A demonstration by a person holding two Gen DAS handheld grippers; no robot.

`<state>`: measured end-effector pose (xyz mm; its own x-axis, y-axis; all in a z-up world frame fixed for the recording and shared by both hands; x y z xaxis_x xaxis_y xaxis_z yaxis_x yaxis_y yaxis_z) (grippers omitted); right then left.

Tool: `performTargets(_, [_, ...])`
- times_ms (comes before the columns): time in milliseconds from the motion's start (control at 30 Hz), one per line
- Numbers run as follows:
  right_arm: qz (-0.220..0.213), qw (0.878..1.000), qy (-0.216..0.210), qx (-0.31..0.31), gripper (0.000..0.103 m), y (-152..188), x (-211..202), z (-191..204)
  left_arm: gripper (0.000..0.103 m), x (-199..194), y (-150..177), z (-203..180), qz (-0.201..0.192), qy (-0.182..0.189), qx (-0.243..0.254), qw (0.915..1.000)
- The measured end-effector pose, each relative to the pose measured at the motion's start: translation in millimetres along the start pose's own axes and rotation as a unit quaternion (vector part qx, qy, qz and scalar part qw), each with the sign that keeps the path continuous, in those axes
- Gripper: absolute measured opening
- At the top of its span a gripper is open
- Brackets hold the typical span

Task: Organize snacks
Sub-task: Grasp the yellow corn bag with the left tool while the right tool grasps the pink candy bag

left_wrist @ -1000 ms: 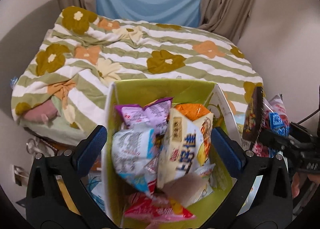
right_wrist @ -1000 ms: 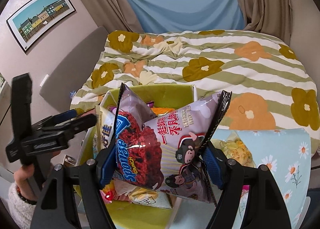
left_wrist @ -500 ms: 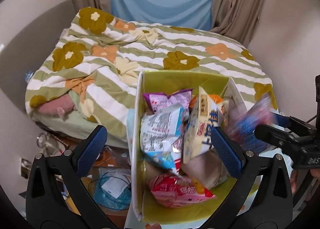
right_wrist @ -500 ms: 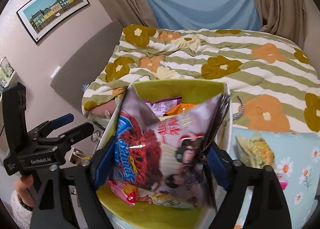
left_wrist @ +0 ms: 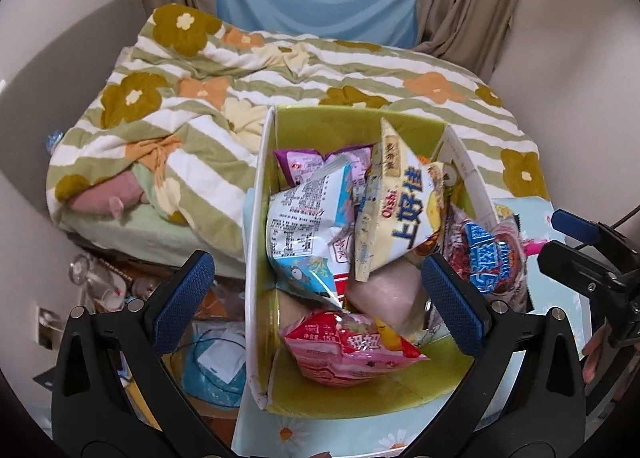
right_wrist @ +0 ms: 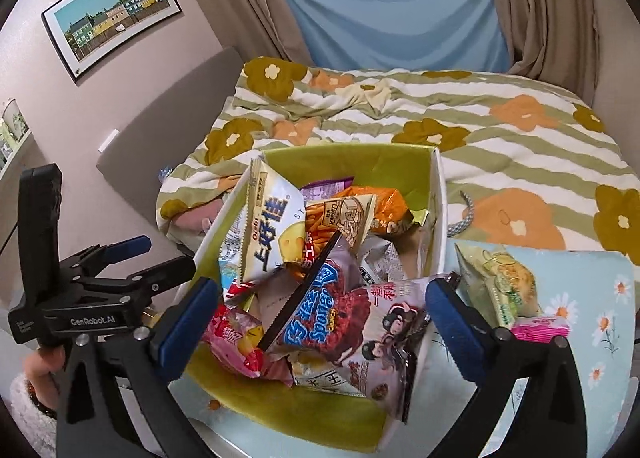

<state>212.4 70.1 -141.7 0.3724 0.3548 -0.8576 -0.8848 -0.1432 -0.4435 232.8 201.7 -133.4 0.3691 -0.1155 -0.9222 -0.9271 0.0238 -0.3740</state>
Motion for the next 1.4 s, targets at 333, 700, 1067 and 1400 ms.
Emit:
performTargets(333, [-0.039,0.999,0.030,0.008,0.103,-1,-63,-29,0.103,-32,-4,-36,-0.036,0.000,0.009,0.9993])
performTargets(700, [-0.050,0.998,0.043,0.023,0.103,26,-120,-121,0.103,-32,-8,-153,-0.041,0.007,0.036,0.9985])
performTargets(1067, [-0.015,0.999,0.039,-0.001,0.103,57,-119,-210,0.103,22,-31,-261,0.019,-0.033,0.128,0.9910])
performTargets(1400, [0.049,0.999,-0.007,-0.024,0.103,75,-64,-250,0.103,116,-57,-304,0.162,-0.097,0.265,0.9456])
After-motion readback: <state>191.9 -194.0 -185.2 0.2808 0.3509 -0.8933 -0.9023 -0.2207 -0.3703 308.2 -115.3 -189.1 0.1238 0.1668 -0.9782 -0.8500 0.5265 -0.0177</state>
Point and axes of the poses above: each gripper's, at about its wrist camera, not at the fingertips, and x roughly the way its jaws point, z to its left, y to its underside, the point moved 6 cm from there along x, roughly the way its jaws point, and after that the axes turned 14 degrees about z, right-handed, at the moved point
